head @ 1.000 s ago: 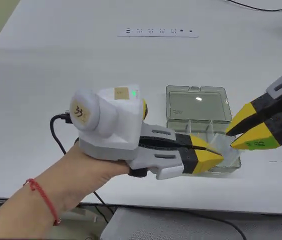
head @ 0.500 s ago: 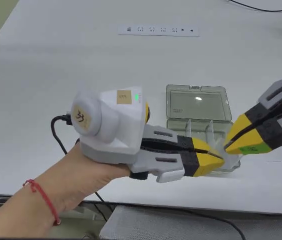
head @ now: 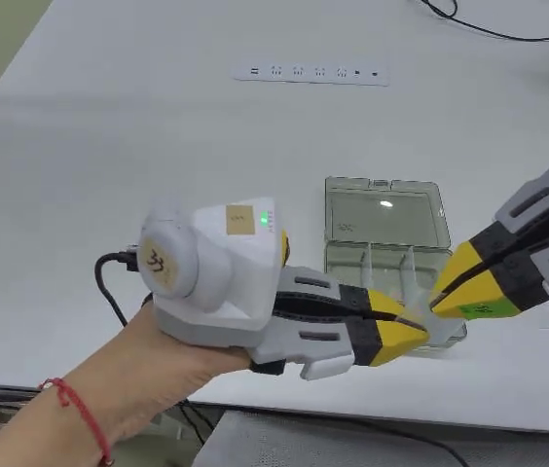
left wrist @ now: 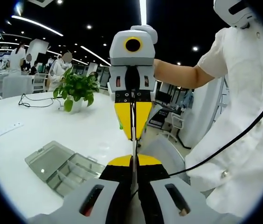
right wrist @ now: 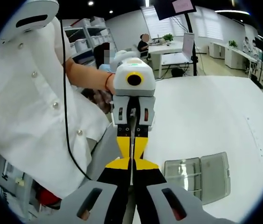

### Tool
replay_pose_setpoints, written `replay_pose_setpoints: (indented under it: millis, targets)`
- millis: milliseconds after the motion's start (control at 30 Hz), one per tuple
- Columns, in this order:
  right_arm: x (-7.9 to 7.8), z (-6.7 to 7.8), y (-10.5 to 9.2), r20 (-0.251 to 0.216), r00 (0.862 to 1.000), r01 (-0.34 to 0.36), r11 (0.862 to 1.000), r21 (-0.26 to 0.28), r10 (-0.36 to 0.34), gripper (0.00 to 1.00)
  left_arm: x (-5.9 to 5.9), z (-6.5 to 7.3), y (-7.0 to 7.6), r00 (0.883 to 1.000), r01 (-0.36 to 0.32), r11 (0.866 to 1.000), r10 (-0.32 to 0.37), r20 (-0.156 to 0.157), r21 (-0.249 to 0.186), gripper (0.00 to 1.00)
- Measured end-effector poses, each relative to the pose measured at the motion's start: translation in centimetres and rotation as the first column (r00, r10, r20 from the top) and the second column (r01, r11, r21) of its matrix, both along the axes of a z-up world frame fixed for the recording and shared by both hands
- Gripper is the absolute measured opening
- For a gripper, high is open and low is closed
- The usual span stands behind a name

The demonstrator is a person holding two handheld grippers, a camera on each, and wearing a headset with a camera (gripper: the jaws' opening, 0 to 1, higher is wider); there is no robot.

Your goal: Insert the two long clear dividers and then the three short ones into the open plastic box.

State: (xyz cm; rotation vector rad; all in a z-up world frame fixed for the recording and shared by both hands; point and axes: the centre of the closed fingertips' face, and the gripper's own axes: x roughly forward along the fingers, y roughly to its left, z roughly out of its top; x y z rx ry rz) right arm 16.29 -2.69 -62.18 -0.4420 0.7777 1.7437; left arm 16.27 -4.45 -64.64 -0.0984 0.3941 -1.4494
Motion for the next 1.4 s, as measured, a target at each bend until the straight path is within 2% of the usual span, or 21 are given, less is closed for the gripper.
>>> replay_pose_setpoints:
  millis: [100,200,333,467,533,600,733,800,867,933,1000,1167,1233,1400]
  targets:
    - [0.3,0.4,-0.1,0.005,1.0,0.015,1.0,0.012,-0.015,0.02,0.0,-0.3,0.5,1.0,-0.017,1.0,0.017,-0.007,0.009,0.01]
    - [1.1,0.6,-0.1,0.017,0.999,0.04,0.999,0.021,-0.04,0.02,0.3,-1.0,1.3,0.999,-0.046,0.998,0.046,0.001,0.036,0.06]
    - [2.1,0.8,0.3,0.037,0.996,0.082,0.995,0.047,-0.084,0.02,0.8,-1.5,2.1,0.996,-0.087,0.995,0.087,0.001,0.047,0.16]
    - [3.9,0.3,0.6,0.075,0.987,0.139,0.989,0.055,-0.143,0.02,1.3,-2.2,3.0,0.992,-0.124,0.99,0.124,0.009,0.073,0.25]
    - [4.9,-0.3,0.7,0.102,0.981,0.161,0.986,0.052,-0.166,0.02,1.7,-2.7,3.4,0.989,-0.146,0.985,0.145,0.014,0.094,0.31]
    - [5.7,-0.8,1.1,0.104,0.975,0.189,0.98,0.059,-0.194,0.02,1.9,-3.2,3.8,0.987,-0.159,0.981,0.159,0.015,0.11,0.35]
    - [7.2,-2.9,1.5,0.127,0.968,0.211,0.976,0.047,-0.215,0.02,2.1,-4.1,4.5,0.984,-0.179,0.974,0.176,0.032,0.14,0.41]
    - [7.6,-3.9,1.7,0.128,0.968,0.212,0.977,0.037,-0.215,0.02,2.3,-4.6,4.8,0.982,-0.189,0.97,0.183,0.049,0.152,0.44]
    - [7.9,-4.6,1.9,0.128,0.967,0.216,0.976,0.03,-0.218,0.02,2.5,-4.9,5.1,0.98,-0.197,0.967,0.191,0.049,0.164,0.47]
    - [8.3,-5.5,2.1,0.124,0.968,0.218,0.976,0.023,-0.219,0.02,2.7,-5.3,5.4,0.978,-0.209,0.962,0.2,0.067,0.174,0.51]
    - [8.9,-6.4,2.2,0.122,0.968,0.22,0.975,0.016,-0.22,0.02,2.8,-5.5,5.6,0.976,-0.216,0.959,0.207,0.066,0.182,0.57]
    - [9.7,-8.3,2.7,0.142,0.968,0.211,0.977,-0.004,-0.209,0.02,3.5,-6.2,6.2,0.969,-0.246,0.948,0.233,0.088,0.203,0.69]
    - [10.3,-9.6,2.6,0.143,0.968,0.211,0.977,-0.014,-0.207,0.02,4.0,-6.4,6.6,0.964,-0.265,0.942,0.252,0.087,0.205,0.73]
    - [10.9,-11.1,2.8,0.151,0.965,0.218,0.976,-0.015,-0.213,0.02,4.7,-7.3,6.9,0.954,-0.299,0.929,0.287,0.086,0.217,0.84]
